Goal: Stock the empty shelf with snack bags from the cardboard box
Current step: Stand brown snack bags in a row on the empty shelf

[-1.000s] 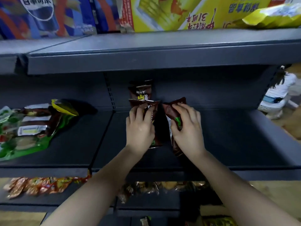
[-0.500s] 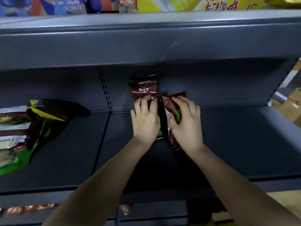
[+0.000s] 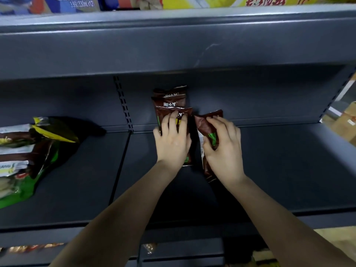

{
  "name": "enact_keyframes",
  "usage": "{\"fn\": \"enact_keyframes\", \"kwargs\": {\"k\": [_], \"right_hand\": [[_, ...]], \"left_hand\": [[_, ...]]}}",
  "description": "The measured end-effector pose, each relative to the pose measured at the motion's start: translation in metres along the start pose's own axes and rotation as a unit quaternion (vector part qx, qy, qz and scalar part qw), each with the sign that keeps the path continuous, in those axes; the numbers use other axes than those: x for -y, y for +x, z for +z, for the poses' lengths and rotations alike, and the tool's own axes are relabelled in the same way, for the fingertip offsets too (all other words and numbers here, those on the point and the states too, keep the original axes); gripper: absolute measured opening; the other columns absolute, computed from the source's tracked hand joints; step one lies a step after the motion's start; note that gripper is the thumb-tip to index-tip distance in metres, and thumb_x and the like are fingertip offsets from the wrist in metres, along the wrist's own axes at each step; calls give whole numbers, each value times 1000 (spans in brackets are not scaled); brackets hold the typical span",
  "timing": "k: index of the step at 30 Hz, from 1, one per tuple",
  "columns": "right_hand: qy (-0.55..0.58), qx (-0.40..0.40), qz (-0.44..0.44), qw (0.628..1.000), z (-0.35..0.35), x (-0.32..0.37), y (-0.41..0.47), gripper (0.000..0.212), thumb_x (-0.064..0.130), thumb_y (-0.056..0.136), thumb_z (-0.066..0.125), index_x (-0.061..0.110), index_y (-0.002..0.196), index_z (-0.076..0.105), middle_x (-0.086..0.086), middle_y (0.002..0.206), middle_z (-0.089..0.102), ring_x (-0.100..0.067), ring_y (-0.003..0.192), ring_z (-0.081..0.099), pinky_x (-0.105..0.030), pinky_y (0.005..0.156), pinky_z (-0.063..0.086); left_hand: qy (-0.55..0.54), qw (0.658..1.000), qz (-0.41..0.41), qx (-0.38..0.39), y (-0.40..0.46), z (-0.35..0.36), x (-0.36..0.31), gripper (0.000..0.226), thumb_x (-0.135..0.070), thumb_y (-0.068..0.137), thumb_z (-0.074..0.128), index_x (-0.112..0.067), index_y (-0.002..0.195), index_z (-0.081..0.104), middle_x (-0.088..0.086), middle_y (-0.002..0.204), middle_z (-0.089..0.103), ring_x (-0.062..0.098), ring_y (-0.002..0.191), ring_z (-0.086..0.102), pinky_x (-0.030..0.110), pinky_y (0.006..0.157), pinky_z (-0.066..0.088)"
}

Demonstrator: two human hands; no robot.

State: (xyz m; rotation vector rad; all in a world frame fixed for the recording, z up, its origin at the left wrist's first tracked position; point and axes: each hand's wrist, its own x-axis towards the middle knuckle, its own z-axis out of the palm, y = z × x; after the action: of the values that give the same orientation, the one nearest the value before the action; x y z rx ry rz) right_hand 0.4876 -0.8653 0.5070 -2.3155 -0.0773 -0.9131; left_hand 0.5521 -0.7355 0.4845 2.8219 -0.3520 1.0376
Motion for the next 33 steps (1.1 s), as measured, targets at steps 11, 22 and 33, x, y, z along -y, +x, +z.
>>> {"fn": "enact_keyframes", "kwargs": {"k": [11,22,33], "right_hand": [[52,-15,11,998,13,37,-15,46,16,83,62,22,128,53,6,132,48,-16,121,39,-13,94,27],[-83,-18,55,995,77,69,-22,50,34,90,45,20,138,41,-5,144,40,-30,126,38,-45,94,43],[210,-6,78,974,67,60,-31,59,18,96,47,20,149,21,-2,151,15,-12,139,20,-26,111,26]], "left_hand": [[-121,991,-45,-27,-41,-28,21,44,-26,88,44,-4,125,51,17,131,47,34,122,42,45,98,37],[-424,885,-172,79,-57,-49,39,35,-21,102,33,-13,133,48,1,124,56,9,113,50,23,96,39],[-502,834,-179,145,-56,-46,42,38,-32,98,45,-26,135,44,-5,126,57,9,118,53,39,103,42]]}}
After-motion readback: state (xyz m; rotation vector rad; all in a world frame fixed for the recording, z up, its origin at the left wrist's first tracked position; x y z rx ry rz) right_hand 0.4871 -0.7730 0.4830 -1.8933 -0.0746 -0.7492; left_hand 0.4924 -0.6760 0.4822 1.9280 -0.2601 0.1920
